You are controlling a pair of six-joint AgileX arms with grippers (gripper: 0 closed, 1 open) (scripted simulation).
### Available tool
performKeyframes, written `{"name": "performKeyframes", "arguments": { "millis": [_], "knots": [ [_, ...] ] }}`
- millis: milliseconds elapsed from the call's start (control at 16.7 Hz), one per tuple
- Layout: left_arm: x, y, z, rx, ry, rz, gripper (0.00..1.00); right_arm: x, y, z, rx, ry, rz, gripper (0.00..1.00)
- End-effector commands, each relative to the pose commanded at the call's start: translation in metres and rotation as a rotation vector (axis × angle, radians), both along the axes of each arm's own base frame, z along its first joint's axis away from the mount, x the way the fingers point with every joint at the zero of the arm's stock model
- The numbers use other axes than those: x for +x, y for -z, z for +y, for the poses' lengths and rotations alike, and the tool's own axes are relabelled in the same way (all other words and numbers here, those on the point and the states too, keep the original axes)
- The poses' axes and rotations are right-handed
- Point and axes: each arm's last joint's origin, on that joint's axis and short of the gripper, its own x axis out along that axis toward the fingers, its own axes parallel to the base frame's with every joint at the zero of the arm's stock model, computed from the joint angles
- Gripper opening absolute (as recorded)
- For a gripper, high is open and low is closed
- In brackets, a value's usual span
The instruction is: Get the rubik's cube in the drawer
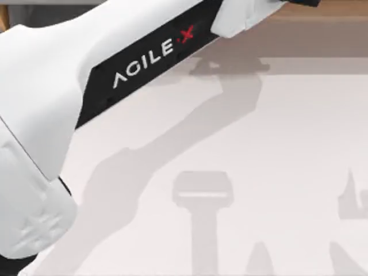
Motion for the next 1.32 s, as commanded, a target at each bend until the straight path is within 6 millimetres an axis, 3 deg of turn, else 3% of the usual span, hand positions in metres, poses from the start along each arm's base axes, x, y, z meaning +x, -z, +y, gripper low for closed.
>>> {"name": "performKeyframes", "arguments": {
  "millis": [300, 480, 660, 960, 1320],
  "knots": [
    [0.004, -0.070, 0.086, 0.046, -0.207, 0.035, 0.00, 0.000, 0.000, 0.000, 0.000, 0.000, 0.000, 1.00],
    [0.012, -0.092, 0.140, 0.092, -0.327, 0.075, 0.00, 0.000, 0.000, 0.000, 0.000, 0.000, 0.000, 1.00],
    [0.024, -0.100, 0.192, 0.151, -0.436, 0.143, 0.00, 0.000, 0.000, 0.000, 0.000, 0.000, 0.000, 1.00],
    [0.058, -0.083, 0.272, 0.253, -0.552, 0.344, 0.00, 0.000, 0.000, 0.000, 0.000, 0.000, 0.000, 1.00],
    [0.102, -0.028, 0.361, 0.315, -0.529, 0.705, 0.00, 0.000, 0.000, 0.000, 0.000, 0.000, 0.000, 1.00]
  ]
}}
